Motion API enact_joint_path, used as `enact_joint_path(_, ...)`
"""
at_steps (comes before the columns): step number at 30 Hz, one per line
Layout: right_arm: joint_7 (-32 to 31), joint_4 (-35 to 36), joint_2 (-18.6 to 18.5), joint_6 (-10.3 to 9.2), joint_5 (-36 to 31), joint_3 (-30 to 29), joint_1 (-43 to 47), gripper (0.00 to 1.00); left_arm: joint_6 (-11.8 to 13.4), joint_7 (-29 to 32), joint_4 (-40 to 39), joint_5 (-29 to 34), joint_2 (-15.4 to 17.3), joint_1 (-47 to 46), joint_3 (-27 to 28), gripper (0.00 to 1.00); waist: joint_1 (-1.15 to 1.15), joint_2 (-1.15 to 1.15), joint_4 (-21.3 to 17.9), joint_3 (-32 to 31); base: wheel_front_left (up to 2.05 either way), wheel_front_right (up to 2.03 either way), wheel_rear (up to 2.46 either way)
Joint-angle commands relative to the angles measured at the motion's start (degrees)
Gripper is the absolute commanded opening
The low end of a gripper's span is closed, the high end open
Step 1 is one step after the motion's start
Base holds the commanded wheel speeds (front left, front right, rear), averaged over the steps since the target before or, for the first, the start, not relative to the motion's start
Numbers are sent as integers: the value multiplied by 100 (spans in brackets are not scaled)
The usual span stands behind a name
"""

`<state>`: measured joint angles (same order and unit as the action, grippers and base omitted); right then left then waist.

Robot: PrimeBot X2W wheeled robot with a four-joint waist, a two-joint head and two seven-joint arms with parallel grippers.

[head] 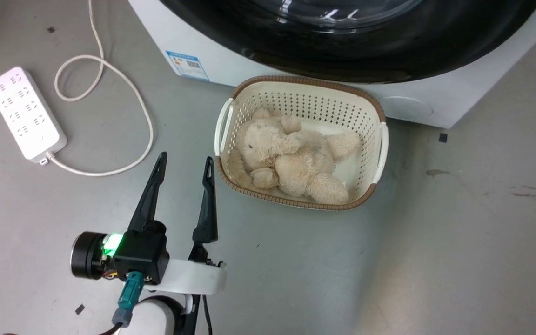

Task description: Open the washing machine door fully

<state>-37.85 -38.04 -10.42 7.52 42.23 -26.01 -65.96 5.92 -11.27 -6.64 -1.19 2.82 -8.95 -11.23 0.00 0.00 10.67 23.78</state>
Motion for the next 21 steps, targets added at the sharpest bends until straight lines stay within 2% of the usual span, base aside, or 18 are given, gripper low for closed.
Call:
enact_joint_path(1, -120, -135, -38, -2, 121, -110, -295, 0, 36, -73, -39, -13, 5, -139, -46, 100, 0, 0, 31, 49, 0, 0, 0)
enact_joint_path(11, -806, -434, 80, -3, 150, -434, -827, 0, 114, -193, -110, -38, 5, -261, -181, 100, 0, 0, 104, 257, 0, 0, 0)
enact_joint_path(21, -1792, -418, 286, -3, 219, -870, -552, 0, 223, -313, -77, -131, 6, -310, -298, 100, 0, 0, 129, 123, 0, 0, 0)
